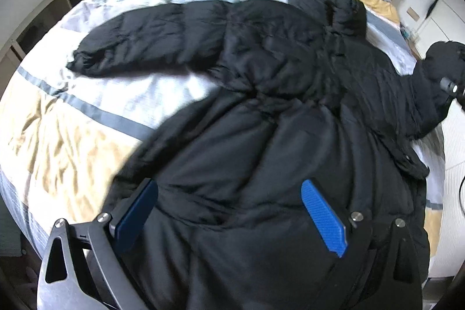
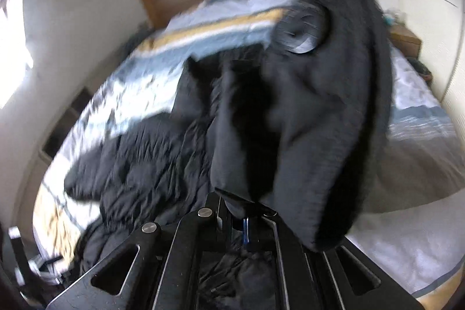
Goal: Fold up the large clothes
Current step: 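Fold the held sleeve across the coat body with the right tool, then release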
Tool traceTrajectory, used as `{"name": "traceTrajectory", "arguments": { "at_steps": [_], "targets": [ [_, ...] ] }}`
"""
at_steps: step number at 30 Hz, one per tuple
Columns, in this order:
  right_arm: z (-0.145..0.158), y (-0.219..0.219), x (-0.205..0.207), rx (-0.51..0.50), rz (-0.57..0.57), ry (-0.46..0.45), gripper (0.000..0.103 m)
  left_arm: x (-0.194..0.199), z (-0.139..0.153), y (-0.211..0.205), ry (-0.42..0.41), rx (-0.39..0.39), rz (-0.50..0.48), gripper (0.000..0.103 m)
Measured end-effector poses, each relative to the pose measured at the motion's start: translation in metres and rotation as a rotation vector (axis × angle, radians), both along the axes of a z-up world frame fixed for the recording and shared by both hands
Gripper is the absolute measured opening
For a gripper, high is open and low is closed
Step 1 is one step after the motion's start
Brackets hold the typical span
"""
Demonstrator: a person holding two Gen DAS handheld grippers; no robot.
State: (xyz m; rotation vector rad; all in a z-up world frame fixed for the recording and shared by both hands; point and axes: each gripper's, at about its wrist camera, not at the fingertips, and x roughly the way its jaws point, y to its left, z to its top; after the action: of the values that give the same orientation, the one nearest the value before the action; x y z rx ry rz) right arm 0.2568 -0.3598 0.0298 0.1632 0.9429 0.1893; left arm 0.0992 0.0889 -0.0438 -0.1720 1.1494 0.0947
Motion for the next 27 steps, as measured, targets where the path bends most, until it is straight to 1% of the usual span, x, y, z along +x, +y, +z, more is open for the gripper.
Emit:
{"name": "traceTrajectory", "arguments": {
  "at_steps": [4,6,9,10,11,12,13,15,16,17,18,19,20,22,23,27],
  "targets": [
    [-0.030,0.042,-0.005,-0.076,0.075,0.078,0.005,-0.005,0.003,0.032,-0.028,0.011,0.050,0.100],
    [-0.052,0.061,-0.009,-0.115,0.113,0.125,0.006,-0.008,0.002,0.048,-0.033,0.011,0.074,0.100],
    [-0.085,0.079,-0.017,-0.170,0.156,0.205,0.006,-0.011,-0.003,0.067,-0.017,0.003,0.108,0.100],
    [-0.091,0.085,-0.016,-0.182,0.163,0.221,0.007,-0.012,-0.005,0.071,-0.009,0.001,0.114,0.100],
    [-0.099,0.089,-0.018,-0.186,0.170,0.241,0.010,-0.013,-0.006,0.072,-0.004,-0.001,0.118,0.100],
    [-0.106,0.094,-0.020,-0.195,0.175,0.255,0.011,-0.014,-0.006,0.075,-0.001,-0.001,0.123,0.100],
    [-0.110,0.097,-0.023,-0.208,0.181,0.258,0.014,-0.014,-0.006,0.077,0.000,0.001,0.124,0.100],
    [-0.112,0.101,-0.025,-0.220,0.186,0.257,0.017,-0.013,-0.006,0.076,-0.001,0.004,0.120,0.100],
    [-0.112,0.101,-0.026,-0.214,0.188,0.259,0.022,-0.012,-0.006,0.075,-0.002,0.003,0.116,0.100],
    [-0.110,0.104,-0.025,-0.208,0.192,0.262,0.035,-0.011,-0.005,0.073,-0.002,0.002,0.112,0.100],
    [-0.108,0.103,-0.026,-0.197,0.201,0.265,0.044,-0.009,-0.005,0.071,-0.003,0.001,0.107,0.100],
    [-0.106,0.103,-0.028,-0.196,0.208,0.262,0.062,-0.007,-0.004,0.068,-0.005,0.001,0.101,0.100],
    [-0.106,0.106,-0.028,-0.202,0.212,0.259,0.069,-0.005,-0.003,0.064,-0.008,0.003,0.090,0.100],
    [-0.103,0.112,-0.030,-0.198,0.227,0.253,0.070,-0.001,0.000,0.055,-0.013,0.012,0.071,0.100],
    [-0.099,0.110,-0.034,-0.186,0.230,0.246,0.074,0.002,0.002,0.050,-0.017,0.015,0.061,0.100],
    [-0.089,0.104,-0.046,-0.155,0.229,0.230,0.075,0.011,0.009,0.030,-0.045,0.020,0.004,0.100]
  ]
}}
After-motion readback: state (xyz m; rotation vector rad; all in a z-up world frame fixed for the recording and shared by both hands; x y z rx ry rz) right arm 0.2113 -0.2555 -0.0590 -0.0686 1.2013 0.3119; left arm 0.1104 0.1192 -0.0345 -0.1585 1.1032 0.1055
